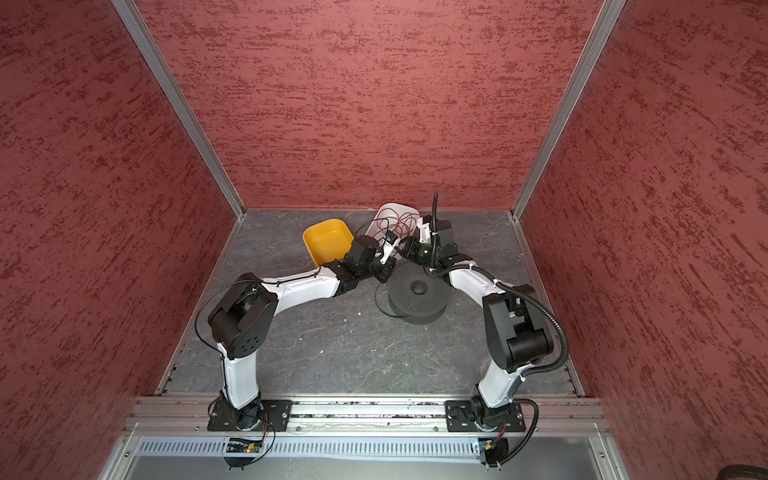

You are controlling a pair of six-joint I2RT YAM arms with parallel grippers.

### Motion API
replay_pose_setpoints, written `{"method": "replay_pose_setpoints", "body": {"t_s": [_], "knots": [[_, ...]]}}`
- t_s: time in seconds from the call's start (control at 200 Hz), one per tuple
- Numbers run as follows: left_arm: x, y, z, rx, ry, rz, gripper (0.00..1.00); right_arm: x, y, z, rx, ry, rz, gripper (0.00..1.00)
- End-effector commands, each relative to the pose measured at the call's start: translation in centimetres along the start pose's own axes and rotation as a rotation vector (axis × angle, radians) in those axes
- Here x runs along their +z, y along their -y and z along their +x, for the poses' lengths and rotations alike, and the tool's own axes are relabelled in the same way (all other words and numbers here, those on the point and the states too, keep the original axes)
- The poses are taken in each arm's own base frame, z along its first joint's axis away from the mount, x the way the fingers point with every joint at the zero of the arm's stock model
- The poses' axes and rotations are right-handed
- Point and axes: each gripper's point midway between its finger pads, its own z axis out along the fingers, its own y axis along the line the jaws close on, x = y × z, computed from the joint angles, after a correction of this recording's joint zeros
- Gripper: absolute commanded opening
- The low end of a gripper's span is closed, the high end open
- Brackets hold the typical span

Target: Wrap the cables

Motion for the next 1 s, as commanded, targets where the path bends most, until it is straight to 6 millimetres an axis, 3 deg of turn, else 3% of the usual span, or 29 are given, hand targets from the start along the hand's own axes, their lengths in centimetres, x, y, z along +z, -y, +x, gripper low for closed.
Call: {"method": "replay_pose_setpoints", "body": {"t_s": [0.0,0.401,0.581,0.691,0.761,0.892,0.992], "knots": [[0.1,-0.1,-1.0,0.026,0.029,-0.013,0.00,0.2,-1.6,-0.7,-0.024,0.013,-0.047,0.37],[0.5,-0.3,-0.7,0.028,0.016,-0.022,0.00,0.5,-1.3,0.4,-0.023,-0.015,-0.034,0.17],[0.8,-0.4,-0.4,0.020,0.005,-0.025,0.00,0.6,-1.1,0.4,-0.018,-0.010,-0.030,0.00],[0.7,-0.7,-0.4,0.003,0.004,-0.034,0.00,0.5,-1.1,0.1,-0.021,0.010,-0.023,0.00],[0.5,-0.9,-0.4,-0.006,0.004,-0.046,0.08,0.6,-0.9,-0.3,-0.035,0.023,-0.006,0.00],[-0.2,-1.2,-0.7,-0.025,0.008,-0.058,0.39,1.2,0.3,-1.9,-0.072,0.045,0.062,0.00],[-0.9,-1.7,-0.7,-0.053,-0.005,-0.082,0.47,1.2,2.1,-3.4,-0.069,0.070,0.107,0.00]]}}
